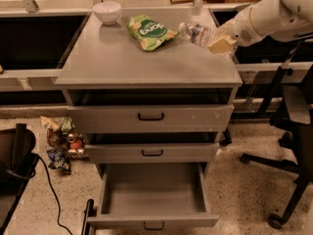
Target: Place water bottle into bottom drawer
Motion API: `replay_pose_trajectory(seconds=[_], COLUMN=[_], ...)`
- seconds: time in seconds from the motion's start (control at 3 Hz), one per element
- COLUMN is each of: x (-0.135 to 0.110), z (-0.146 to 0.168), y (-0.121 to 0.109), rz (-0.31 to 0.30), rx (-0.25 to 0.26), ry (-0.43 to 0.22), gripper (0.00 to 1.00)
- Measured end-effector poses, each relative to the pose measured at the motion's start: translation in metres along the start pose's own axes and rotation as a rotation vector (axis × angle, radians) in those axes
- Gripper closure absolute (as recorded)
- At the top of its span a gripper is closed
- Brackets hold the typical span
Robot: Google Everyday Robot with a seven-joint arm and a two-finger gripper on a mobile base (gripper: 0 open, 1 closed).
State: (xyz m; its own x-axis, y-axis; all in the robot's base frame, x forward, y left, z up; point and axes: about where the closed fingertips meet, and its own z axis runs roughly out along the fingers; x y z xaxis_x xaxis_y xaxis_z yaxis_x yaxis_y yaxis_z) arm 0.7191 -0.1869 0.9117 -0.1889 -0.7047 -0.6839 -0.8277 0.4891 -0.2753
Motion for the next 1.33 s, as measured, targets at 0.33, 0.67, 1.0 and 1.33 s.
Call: replay_pose_trajectory(seconds=[0.33, 0.67, 1.0, 1.33], x=[-0.015, -0.015, -0.004, 0.011], z=[-0.014, -0.014, -0.011, -0.013], y=[0.043, 0.043, 0.073, 0.134], rz=[-0.066, -0.066, -0.11, -0.208], rx=[-0.111, -0.112, -0.164, -0.245], ry=[-0.065, -0.065, -0.077, -0.09], gripper=[1.0, 1.0, 1.0, 1.0])
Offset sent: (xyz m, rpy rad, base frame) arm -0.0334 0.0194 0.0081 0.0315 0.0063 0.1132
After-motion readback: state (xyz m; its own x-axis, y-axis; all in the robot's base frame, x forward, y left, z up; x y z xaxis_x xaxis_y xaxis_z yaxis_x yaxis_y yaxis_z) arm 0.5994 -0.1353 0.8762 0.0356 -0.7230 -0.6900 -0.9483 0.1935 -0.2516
